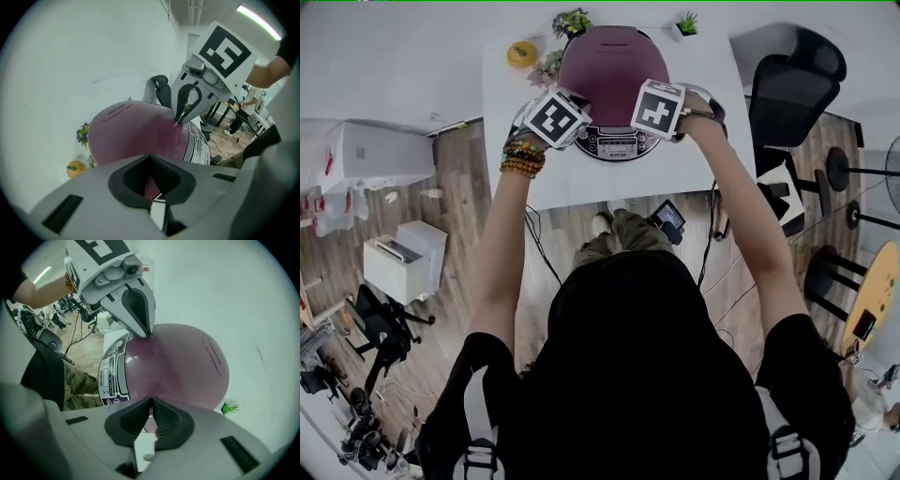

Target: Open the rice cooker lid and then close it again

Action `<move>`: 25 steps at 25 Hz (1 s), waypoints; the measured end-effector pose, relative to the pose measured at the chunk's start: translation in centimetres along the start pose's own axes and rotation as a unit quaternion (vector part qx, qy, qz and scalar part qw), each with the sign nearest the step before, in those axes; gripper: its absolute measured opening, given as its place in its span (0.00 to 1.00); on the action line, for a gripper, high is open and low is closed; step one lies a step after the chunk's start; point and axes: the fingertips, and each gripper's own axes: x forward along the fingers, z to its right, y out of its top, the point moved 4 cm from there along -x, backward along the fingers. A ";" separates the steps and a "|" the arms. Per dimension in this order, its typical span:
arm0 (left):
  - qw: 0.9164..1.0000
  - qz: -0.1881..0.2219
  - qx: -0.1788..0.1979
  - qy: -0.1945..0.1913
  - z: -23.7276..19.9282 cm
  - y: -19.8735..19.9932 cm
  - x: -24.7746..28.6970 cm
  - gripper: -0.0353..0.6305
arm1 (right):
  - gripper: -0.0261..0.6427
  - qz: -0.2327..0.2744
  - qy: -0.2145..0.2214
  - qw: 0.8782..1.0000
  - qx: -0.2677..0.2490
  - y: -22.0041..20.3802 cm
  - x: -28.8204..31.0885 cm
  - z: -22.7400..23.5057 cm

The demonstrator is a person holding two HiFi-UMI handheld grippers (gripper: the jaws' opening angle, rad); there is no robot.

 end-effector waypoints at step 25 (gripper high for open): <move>0.876 0.422 -0.095 0.214 0.0 6.9 -13.2 0.09 | 0.11 0.372 -0.236 0.878 0.185 1.7 -13.4 0.6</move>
